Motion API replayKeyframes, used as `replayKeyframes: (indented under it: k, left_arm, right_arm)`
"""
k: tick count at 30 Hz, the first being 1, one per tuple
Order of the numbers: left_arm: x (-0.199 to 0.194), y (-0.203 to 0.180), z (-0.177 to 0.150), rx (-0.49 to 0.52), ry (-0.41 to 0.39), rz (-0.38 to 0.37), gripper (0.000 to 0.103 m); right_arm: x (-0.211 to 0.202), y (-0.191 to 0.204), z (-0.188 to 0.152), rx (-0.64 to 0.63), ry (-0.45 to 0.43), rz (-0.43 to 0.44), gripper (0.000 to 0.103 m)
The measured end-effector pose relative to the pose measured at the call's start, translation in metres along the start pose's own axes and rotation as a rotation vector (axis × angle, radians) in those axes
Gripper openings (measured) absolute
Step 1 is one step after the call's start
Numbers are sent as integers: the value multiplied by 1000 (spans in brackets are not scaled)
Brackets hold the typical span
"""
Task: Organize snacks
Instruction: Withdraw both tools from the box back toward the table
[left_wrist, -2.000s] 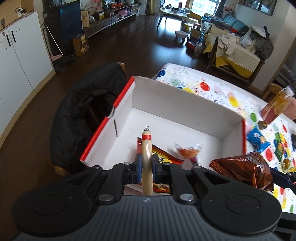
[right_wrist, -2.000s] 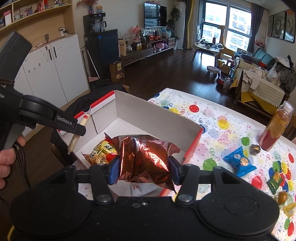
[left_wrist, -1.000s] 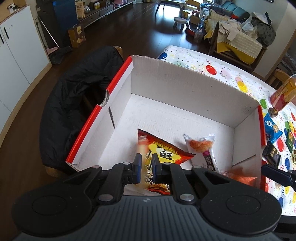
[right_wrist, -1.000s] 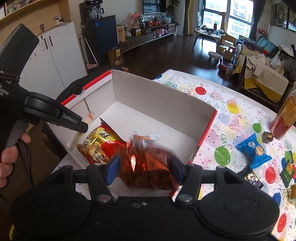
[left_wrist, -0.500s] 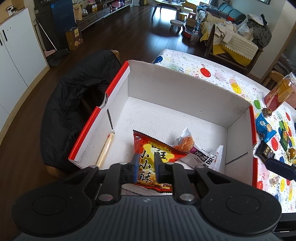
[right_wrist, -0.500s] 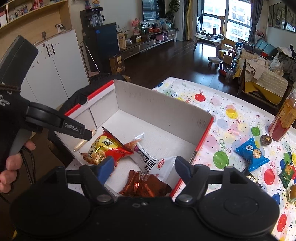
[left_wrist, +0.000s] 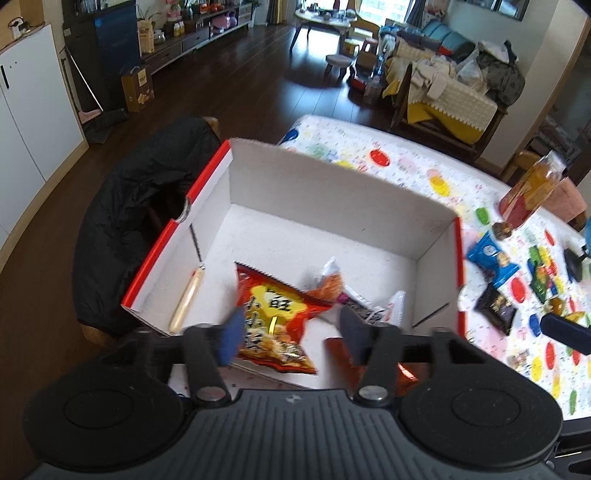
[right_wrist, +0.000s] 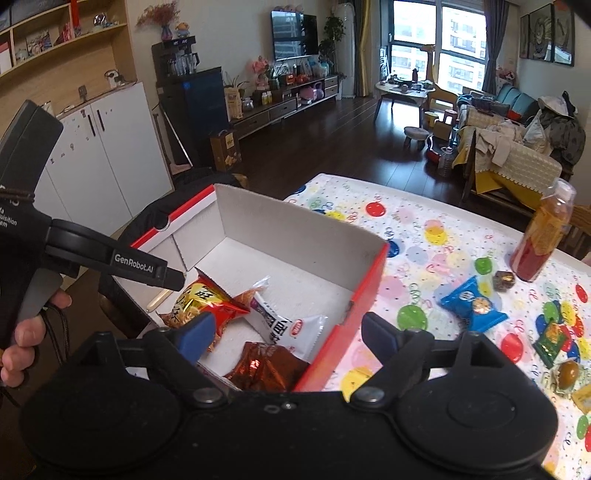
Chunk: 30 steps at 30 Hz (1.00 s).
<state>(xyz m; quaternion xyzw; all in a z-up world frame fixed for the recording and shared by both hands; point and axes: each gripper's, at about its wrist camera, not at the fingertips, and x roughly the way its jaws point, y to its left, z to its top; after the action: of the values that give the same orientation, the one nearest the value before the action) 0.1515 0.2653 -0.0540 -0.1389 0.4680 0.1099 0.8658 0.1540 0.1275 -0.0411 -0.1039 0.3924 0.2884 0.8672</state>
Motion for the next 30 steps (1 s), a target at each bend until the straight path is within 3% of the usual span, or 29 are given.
replayKeyframes:
  k: [5, 16, 22, 25, 30]
  left_arm:
    - [-13, -21, -3, 22, -28, -15, 61]
    - [-33, -76, -16, 82, -68, -93, 84]
    - [-32, -109, -24, 117, -59, -142, 85]
    - [-28, -126, -29, 129, -56, -162, 98]
    - [-20, -155, -37, 148, -48, -193, 99]
  right_arm:
    - [-19, -14, -6, 19, -18, -7, 88]
    - [-66, -57, -30, 55, -71, -46, 95]
    - [-88, -93, -48, 117, -82, -87, 101]
    - [-96, -112, -59, 146, -87, -114, 103]
    - [-104, -139, -82, 191, -81, -152, 103]
